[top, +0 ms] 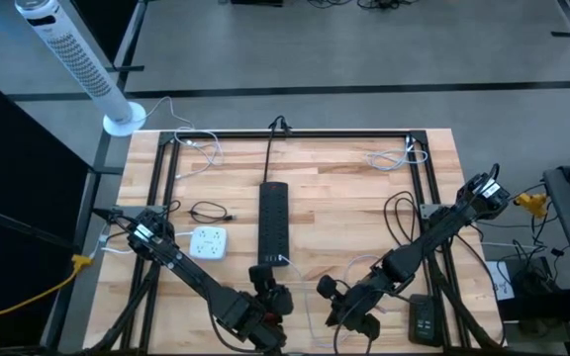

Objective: Insert USB
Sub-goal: Insert the white charger adapter into the center black outlet extension

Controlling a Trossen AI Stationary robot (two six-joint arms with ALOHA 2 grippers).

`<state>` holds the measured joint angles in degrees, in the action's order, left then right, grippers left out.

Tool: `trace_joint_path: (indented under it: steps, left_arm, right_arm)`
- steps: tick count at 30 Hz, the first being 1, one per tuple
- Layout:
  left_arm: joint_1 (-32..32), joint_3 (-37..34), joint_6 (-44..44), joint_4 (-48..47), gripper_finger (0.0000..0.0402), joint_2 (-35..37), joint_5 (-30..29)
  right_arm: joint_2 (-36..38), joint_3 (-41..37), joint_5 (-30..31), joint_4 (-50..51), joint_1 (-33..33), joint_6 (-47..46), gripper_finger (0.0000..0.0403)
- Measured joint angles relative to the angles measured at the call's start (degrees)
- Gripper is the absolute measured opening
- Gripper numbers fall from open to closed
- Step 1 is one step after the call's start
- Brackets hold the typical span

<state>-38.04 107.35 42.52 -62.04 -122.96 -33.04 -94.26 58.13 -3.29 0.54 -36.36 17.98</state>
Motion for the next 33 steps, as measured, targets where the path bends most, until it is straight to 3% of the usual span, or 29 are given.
trace_joint_path:
  steps: [18, 22, 24, 29, 33]
  left_arm:
    - [0.5, 0.0, -0.5, 1.2, 0.0195, 0.0, 0.5]
    - [1.6, 0.0, -7.1, 5.1, 0.0195, 0.1, 3.1]
    - [1.8, 0.0, -13.5, 8.1, 0.0195, 0.1, 3.7]
    - [2.3, -0.2, -23.3, 13.8, 0.0195, 0.1, 3.9]
    - [2.8, -0.2, -26.5, 13.9, 0.0195, 0.1, 3.7]
  right_arm:
    - [0.0, 0.1, 0.0, -2.5, 0.0, -0.6, 0.0008]
    - [0.0, 0.1, 0.8, -3.4, 0.0, -0.3, 0.0008]
    - [0.0, 0.1, 4.6, -3.4, -0.2, 1.3, 0.0008]
    - [0.7, 0.2, 20.7, -3.2, -2.7, 5.9, 0.001]
    - [0.7, 1.7, 26.5, -3.0, -6.7, 11.3, 0.0032]
